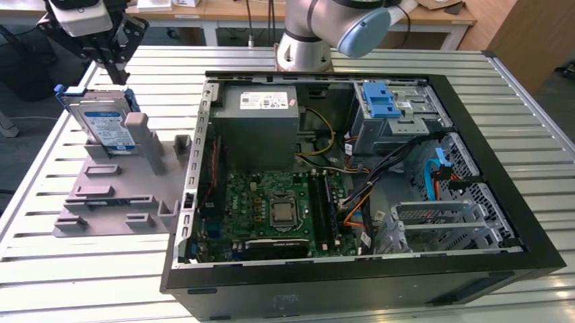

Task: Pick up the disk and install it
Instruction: 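Reach for the disk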

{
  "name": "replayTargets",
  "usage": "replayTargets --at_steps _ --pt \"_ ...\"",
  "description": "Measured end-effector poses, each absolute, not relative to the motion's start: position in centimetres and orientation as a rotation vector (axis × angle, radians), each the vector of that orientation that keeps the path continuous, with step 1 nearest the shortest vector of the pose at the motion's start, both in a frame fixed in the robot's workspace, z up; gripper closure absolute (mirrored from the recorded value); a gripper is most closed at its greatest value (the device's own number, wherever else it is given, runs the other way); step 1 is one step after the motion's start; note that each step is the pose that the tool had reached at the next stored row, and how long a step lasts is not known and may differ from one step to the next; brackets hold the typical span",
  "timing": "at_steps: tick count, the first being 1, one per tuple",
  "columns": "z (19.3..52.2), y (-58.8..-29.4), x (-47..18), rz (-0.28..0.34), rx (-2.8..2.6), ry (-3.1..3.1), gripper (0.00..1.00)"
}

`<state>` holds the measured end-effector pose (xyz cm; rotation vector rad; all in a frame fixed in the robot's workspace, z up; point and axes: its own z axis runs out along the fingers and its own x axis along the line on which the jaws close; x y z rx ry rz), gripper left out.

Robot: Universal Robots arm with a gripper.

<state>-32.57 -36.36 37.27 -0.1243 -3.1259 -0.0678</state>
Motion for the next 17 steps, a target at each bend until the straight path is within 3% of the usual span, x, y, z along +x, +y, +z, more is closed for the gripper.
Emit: replayTargets --at_steps 17 --pt "37.19 -36.36 -33.18 -0.068 -0.124 -3.126 0.89"
